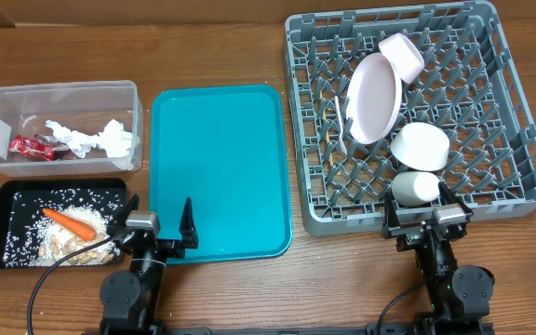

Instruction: Sort waste into correct bins and load items into the dishwasher rack

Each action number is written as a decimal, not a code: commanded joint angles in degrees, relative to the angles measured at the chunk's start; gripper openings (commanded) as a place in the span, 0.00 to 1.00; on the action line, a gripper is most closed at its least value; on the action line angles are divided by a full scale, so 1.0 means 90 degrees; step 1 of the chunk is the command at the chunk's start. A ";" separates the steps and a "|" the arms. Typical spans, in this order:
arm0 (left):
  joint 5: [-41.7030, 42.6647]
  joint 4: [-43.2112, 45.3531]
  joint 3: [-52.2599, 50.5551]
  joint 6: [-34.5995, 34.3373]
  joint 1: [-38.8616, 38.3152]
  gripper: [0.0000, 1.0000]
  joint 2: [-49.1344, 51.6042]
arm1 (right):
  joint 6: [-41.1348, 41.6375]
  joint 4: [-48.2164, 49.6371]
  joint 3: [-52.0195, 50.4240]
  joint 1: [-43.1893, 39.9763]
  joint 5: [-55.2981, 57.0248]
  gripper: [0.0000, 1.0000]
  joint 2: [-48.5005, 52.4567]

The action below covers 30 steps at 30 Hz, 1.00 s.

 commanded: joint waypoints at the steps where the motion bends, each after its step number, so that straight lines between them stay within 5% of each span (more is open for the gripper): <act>1: 0.0228 0.0017 -0.0032 0.0214 0.0192 1.00 -0.0087 | 0.0000 0.0022 -0.0068 -0.0032 -0.0036 1.00 -0.0075; 30: 0.0221 0.0019 -0.0032 0.0141 0.0194 1.00 -0.0080 | 0.0000 0.0022 -0.0068 -0.0032 -0.0036 1.00 -0.0075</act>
